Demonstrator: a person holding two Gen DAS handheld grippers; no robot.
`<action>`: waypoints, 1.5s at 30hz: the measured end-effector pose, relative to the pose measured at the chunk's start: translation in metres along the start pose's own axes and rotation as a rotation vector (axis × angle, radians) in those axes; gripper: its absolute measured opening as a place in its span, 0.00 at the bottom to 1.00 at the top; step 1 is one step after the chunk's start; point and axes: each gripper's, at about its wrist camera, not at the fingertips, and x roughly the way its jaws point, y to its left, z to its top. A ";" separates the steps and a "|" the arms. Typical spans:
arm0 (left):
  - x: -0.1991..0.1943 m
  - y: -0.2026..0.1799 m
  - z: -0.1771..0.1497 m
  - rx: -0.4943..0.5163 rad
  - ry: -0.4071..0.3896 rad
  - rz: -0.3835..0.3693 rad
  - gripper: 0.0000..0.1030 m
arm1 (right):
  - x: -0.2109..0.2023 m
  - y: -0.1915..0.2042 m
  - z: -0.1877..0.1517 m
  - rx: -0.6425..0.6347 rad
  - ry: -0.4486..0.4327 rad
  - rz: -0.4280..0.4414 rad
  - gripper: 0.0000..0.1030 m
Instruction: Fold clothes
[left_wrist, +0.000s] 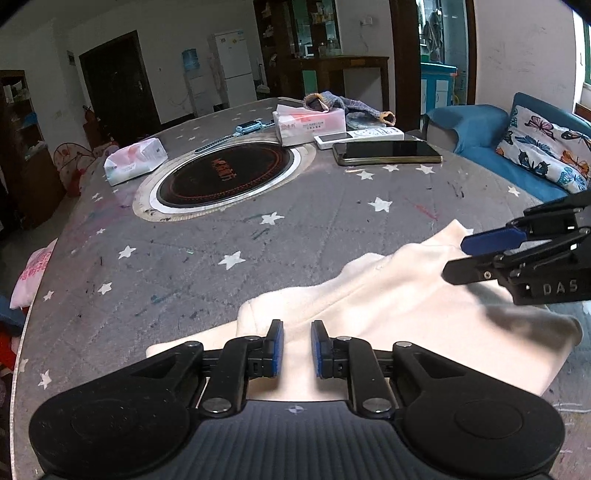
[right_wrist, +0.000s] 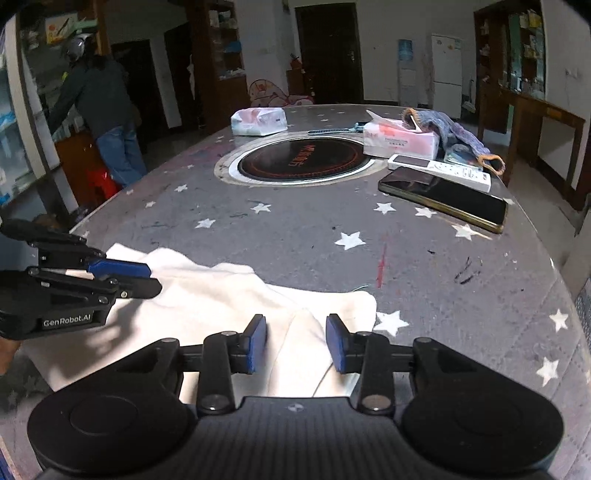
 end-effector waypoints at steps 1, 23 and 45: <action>0.001 0.000 0.001 -0.004 0.002 0.002 0.18 | 0.000 0.002 0.000 -0.008 0.001 -0.003 0.29; 0.008 -0.003 0.007 -0.008 -0.003 0.009 0.34 | 0.020 0.034 0.031 -0.097 -0.004 0.082 0.13; -0.018 -0.058 -0.004 0.063 -0.057 -0.066 0.42 | -0.053 0.026 -0.035 -0.195 0.047 0.082 0.14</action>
